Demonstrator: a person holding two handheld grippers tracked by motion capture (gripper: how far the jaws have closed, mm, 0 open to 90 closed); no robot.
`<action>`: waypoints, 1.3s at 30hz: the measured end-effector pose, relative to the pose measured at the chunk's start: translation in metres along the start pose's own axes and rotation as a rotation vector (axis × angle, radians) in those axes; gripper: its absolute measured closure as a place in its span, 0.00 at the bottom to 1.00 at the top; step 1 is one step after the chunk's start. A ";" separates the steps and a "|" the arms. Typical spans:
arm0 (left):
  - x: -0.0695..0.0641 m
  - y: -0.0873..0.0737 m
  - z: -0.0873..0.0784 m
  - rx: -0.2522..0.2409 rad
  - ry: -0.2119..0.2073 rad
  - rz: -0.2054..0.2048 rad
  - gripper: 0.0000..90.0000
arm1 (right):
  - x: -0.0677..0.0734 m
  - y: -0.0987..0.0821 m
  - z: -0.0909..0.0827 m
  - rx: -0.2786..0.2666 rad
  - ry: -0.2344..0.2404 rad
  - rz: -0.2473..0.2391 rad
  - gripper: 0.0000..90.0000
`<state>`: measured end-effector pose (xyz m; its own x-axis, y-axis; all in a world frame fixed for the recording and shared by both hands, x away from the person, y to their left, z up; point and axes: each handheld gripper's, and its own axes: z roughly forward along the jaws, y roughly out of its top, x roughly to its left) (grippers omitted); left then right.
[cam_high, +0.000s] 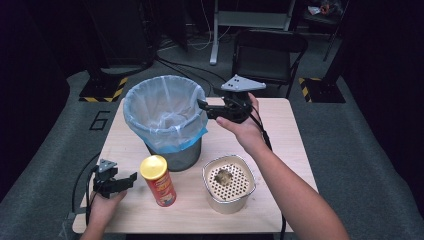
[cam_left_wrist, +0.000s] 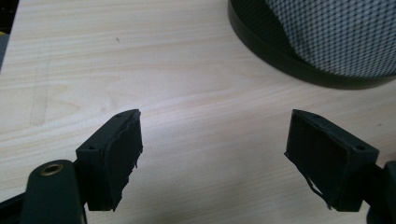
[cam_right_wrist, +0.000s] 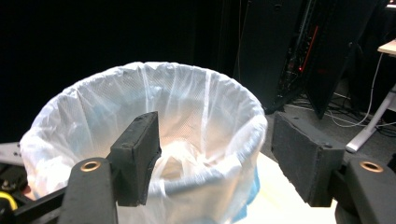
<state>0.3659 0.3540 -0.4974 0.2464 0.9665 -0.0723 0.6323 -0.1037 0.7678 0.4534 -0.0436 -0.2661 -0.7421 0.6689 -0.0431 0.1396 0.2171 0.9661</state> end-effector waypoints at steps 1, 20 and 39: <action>-0.002 0.004 -0.004 0.002 -0.004 0.016 0.20 | -0.001 -0.003 -0.006 0.003 -0.004 -0.008 0.36; -0.016 0.016 -0.045 -0.018 -0.128 0.088 0.15 | -0.011 -0.056 -0.039 0.046 -0.037 -0.029 0.36; -0.065 0.006 -0.082 -0.065 -0.326 0.202 0.13 | -0.041 -0.103 -0.074 0.076 -0.155 0.014 0.35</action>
<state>0.2938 0.3101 -0.4359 0.5885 0.8014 -0.1063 0.5020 -0.2591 0.8252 0.4211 -0.1465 -0.3453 -0.6305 0.7726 -0.0746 0.2027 0.2566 0.9450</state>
